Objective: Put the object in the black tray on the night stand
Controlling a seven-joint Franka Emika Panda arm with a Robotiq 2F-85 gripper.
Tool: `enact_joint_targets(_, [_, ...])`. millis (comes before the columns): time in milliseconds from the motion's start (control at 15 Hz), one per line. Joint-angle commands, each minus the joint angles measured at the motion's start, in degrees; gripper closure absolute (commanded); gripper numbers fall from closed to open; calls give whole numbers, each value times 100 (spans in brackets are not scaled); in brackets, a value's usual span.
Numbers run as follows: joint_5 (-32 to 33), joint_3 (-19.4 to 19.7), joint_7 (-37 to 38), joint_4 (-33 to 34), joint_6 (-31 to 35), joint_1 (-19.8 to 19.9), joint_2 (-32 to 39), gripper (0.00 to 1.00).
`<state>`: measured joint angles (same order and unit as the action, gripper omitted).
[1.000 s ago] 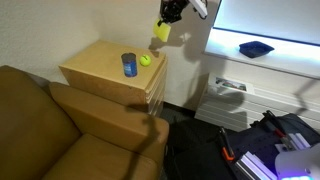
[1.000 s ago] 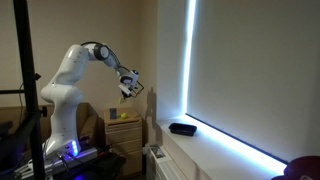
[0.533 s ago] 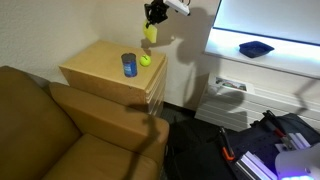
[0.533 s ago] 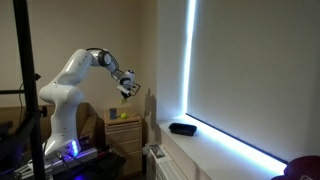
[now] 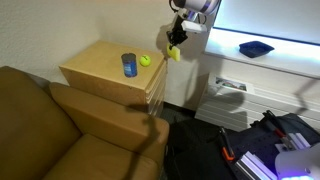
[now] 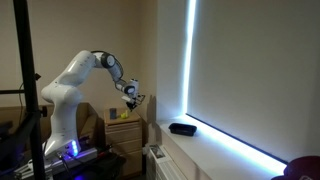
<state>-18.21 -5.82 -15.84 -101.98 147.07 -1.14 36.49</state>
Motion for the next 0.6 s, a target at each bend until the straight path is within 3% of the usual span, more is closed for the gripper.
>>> enact_joint_targets(0, [464, -44, -100, 32, 520, 277, 187, 98])
enact_joint_targets(133, [130, -665, -483, -26, 876, 678, 40, 98])
enact_joint_targets(333, [68, -1336, -839, 81, 1370, 907, -52, 98])
enact_joint_targets(467, [64, -1623, -834, 140, 1427, 972, -91, 98])
enact_joint_targets(533, [258, -1353, -517, 178, 1305, 797, -32, 92])
